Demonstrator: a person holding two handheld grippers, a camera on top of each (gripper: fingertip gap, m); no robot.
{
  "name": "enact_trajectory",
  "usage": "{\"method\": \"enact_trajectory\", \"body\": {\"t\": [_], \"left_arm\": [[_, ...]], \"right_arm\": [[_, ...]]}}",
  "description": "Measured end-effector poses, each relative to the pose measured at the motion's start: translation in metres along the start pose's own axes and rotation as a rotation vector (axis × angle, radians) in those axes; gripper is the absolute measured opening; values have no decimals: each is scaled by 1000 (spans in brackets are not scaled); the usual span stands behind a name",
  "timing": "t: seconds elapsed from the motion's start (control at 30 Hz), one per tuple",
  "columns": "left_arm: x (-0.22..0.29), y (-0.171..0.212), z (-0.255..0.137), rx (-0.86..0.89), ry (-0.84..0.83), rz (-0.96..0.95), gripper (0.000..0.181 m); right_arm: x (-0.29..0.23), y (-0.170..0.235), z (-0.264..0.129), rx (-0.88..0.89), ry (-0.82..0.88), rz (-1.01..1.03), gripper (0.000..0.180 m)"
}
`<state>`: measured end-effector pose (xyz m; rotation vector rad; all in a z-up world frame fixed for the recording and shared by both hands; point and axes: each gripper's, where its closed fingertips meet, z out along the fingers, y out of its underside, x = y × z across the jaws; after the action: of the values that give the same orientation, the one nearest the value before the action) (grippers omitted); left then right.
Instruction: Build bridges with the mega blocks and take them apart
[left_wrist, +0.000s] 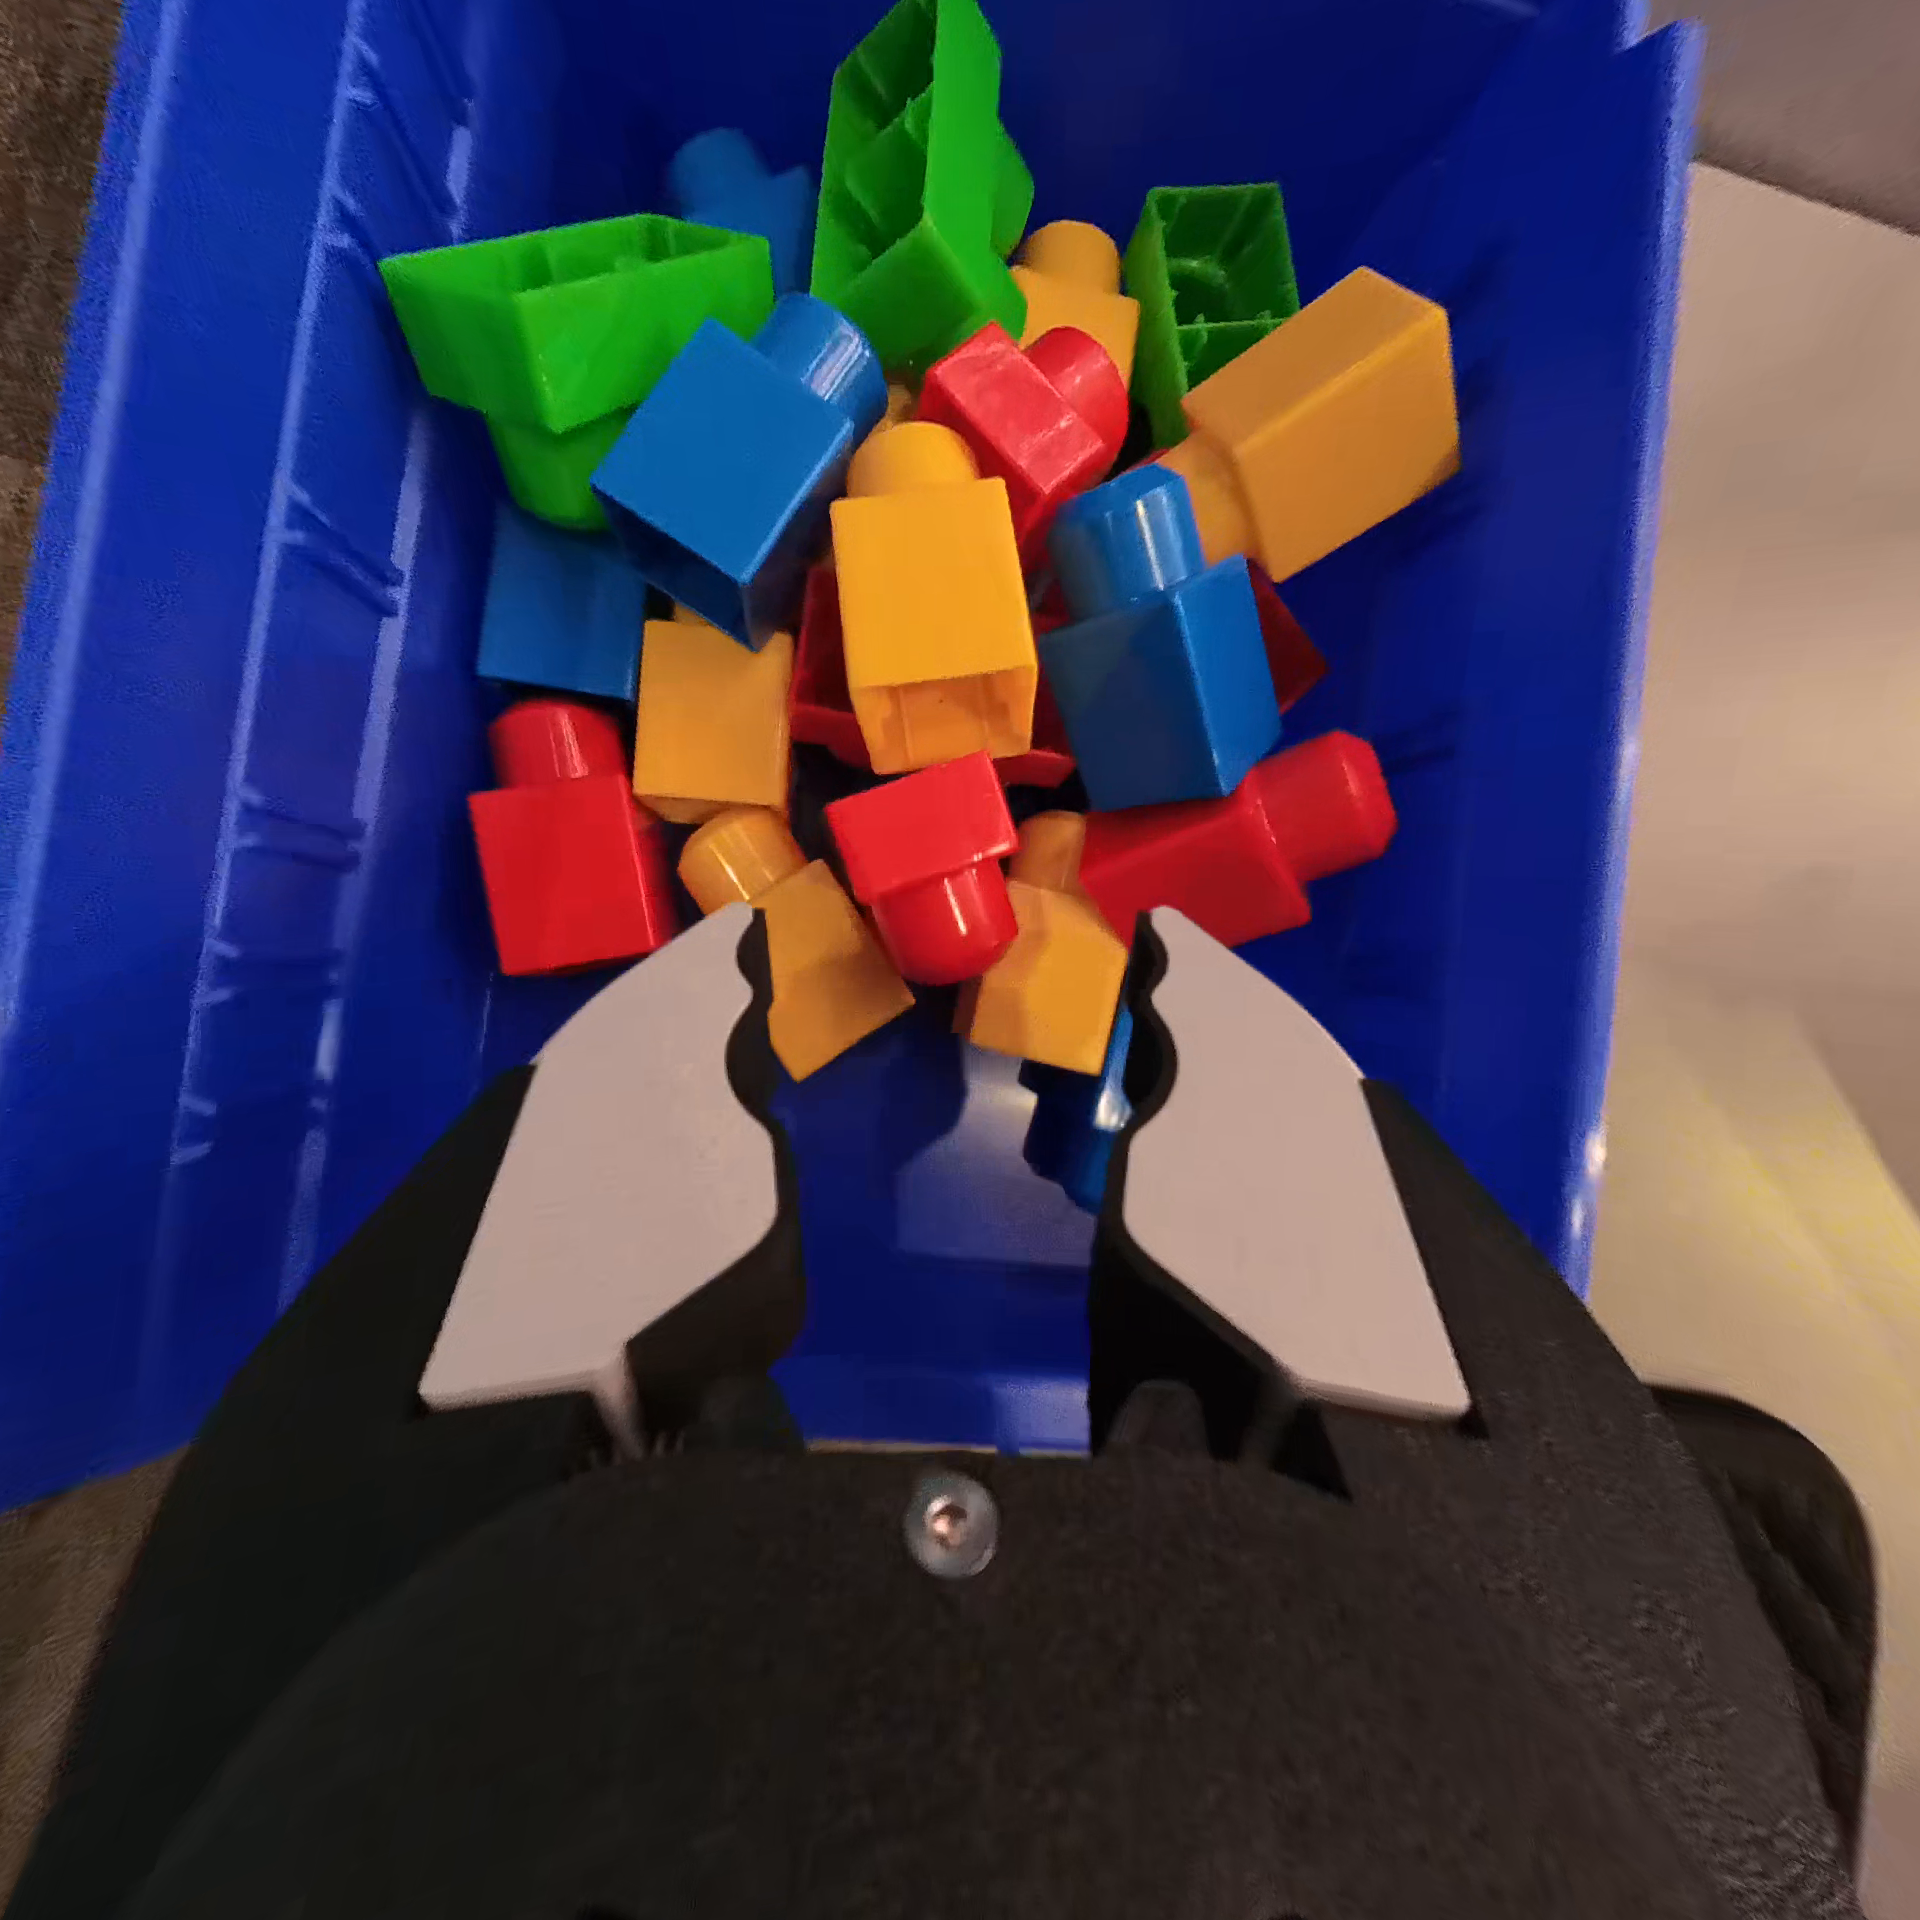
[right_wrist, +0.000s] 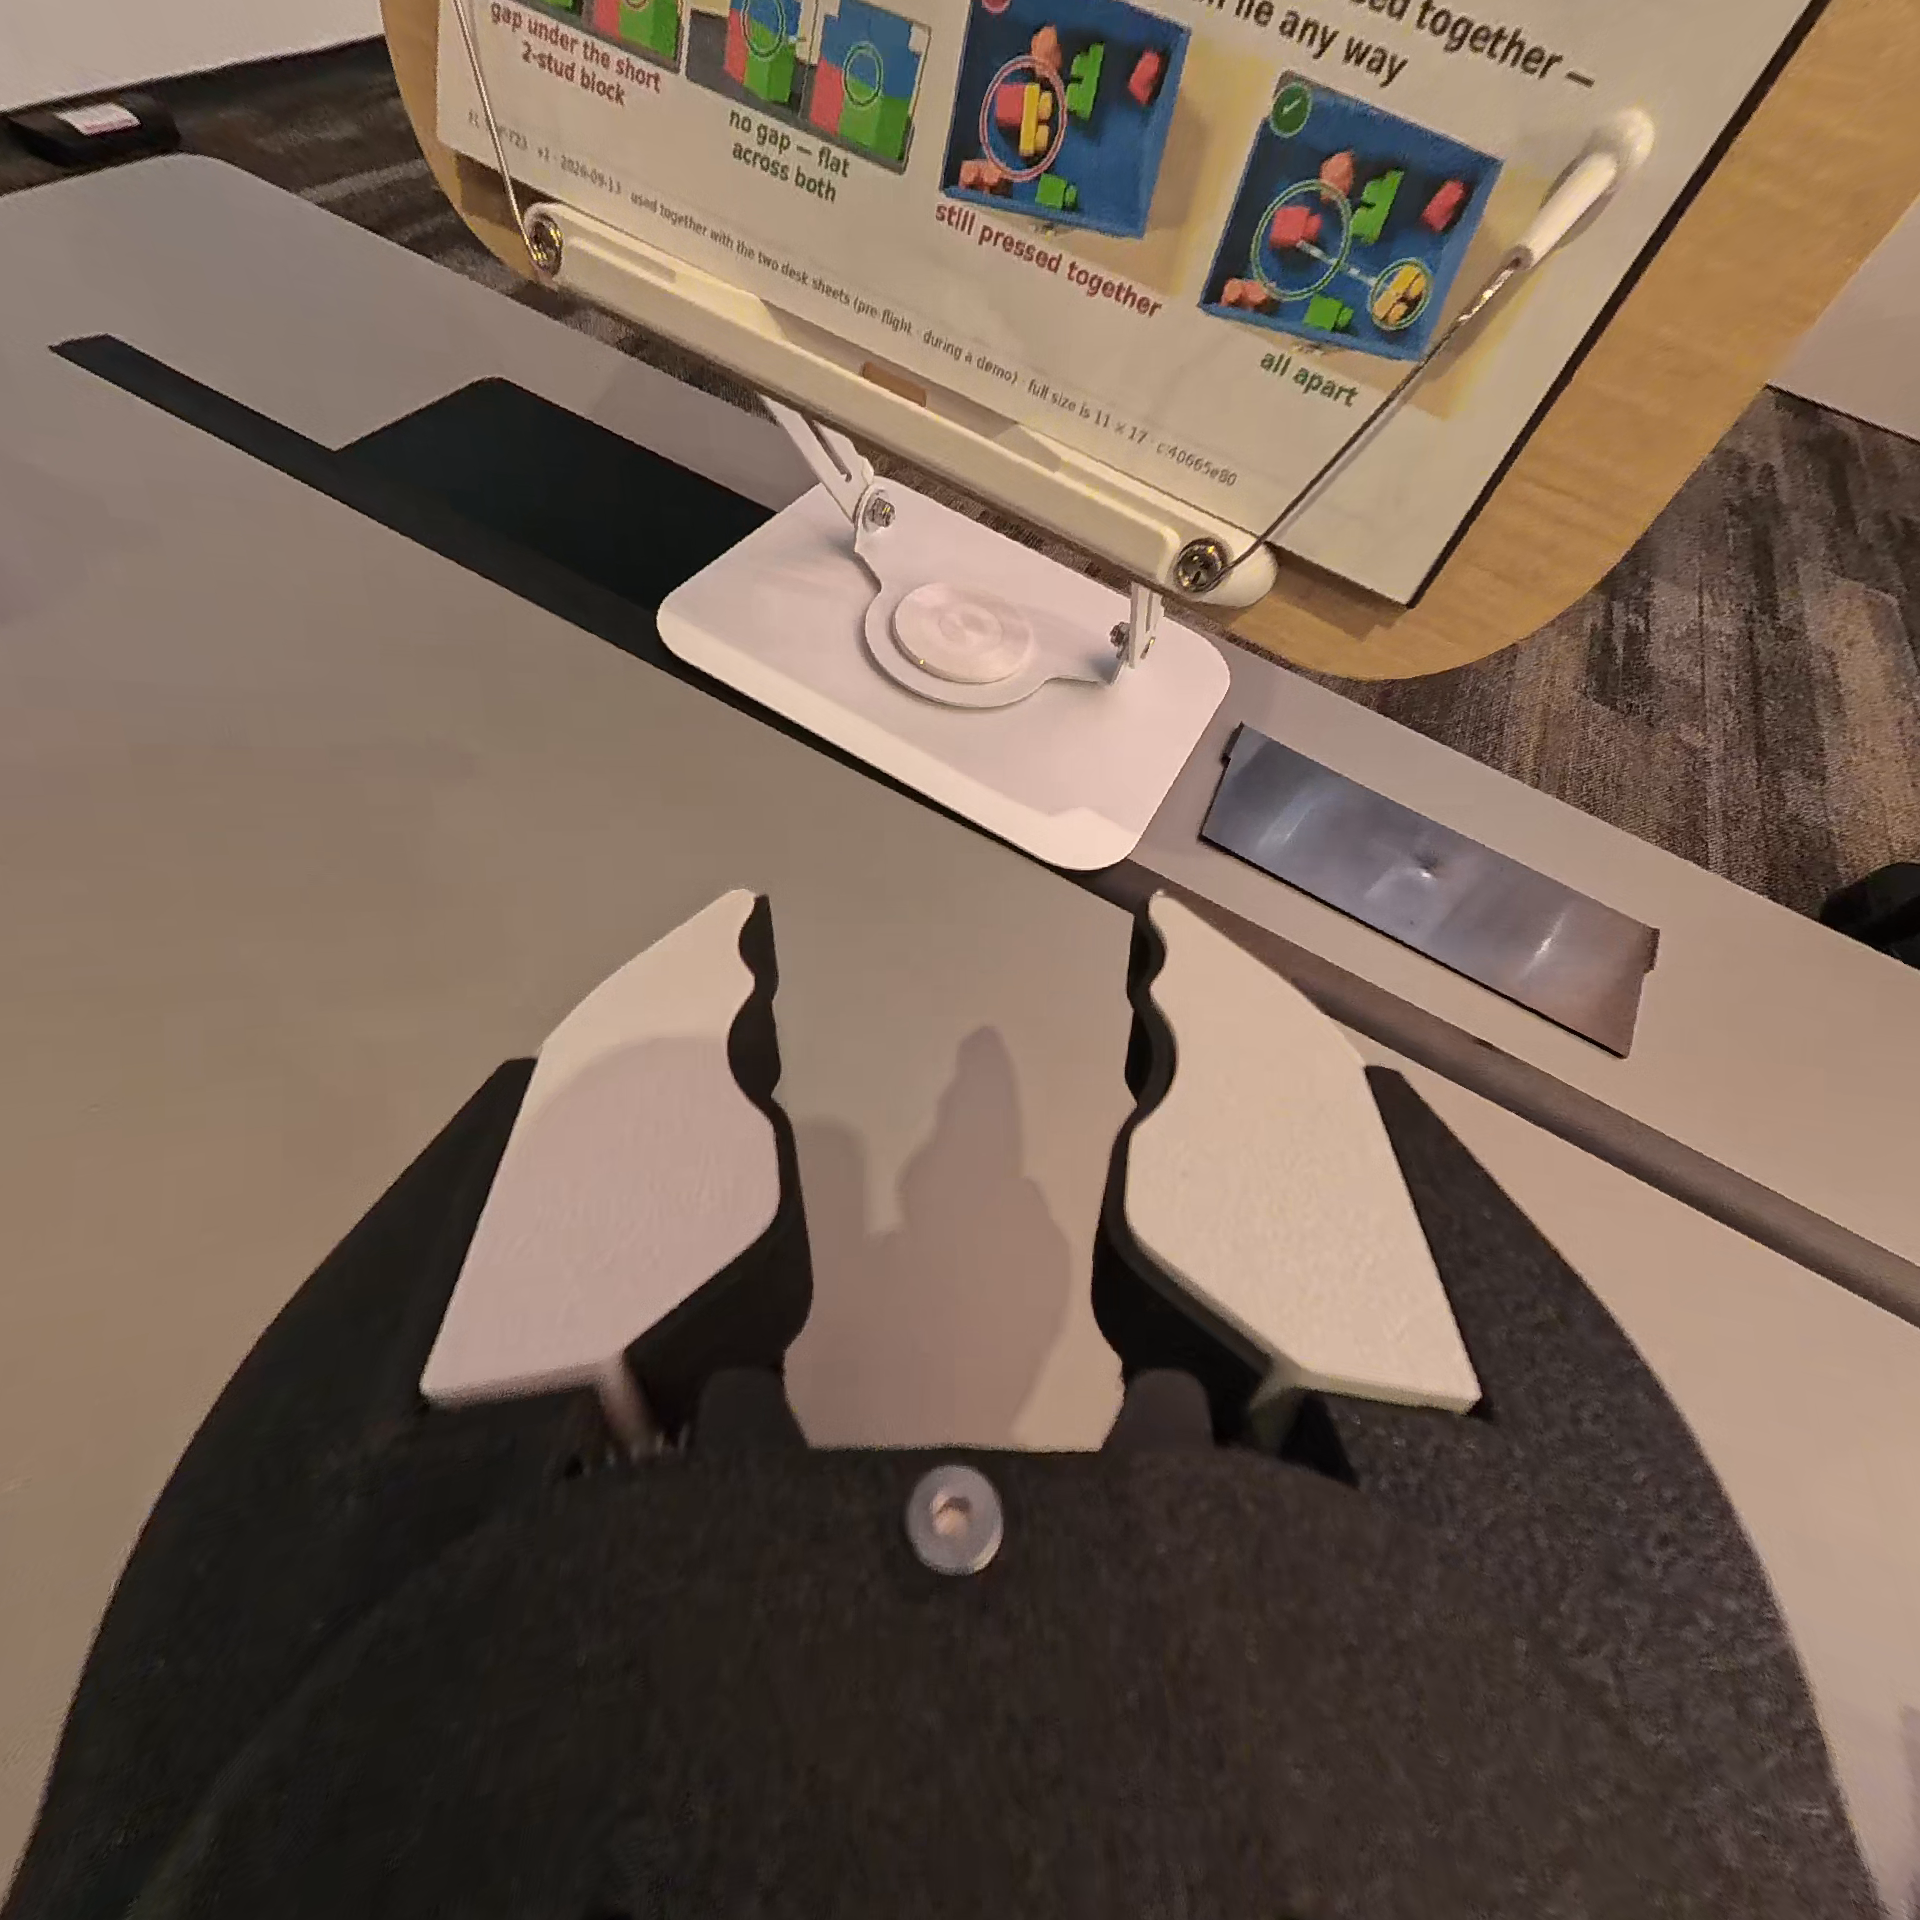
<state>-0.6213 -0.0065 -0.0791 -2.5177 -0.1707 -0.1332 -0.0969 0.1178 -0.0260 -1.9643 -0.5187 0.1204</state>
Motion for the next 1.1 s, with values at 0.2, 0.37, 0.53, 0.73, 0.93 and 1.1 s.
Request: {"method": "enact_trajectory", "body": {"t": [0.2, 0.37, 0.53, 0.73, 0.93, 1.1], "left_arm": [[-17, -2, 28, -60, -172, 91, 40], [-16, -12, 24, -19, -121, 100, 39], [7, -37, -25, 153, 11, 62, 39], [131, -75, -92, 332, 525, -77, 39], [284, -65, -105, 161, 956, -103, 39], [363, -45, -105, -6, 1133, -90, 39]], "right_arm": [[-2, -1, 0, 1, -12, -20, 64], [-4, -5, -3, 14, -26, -38, 64], [-26, -16, -6, 74, -117, -108, 63], [-145, -74, -64, 508, -443, -373, 53], [-215, -87, -121, 853, -304, -812, 38], [-195, -79, -114, 836, -99, -1004, 48]]}}
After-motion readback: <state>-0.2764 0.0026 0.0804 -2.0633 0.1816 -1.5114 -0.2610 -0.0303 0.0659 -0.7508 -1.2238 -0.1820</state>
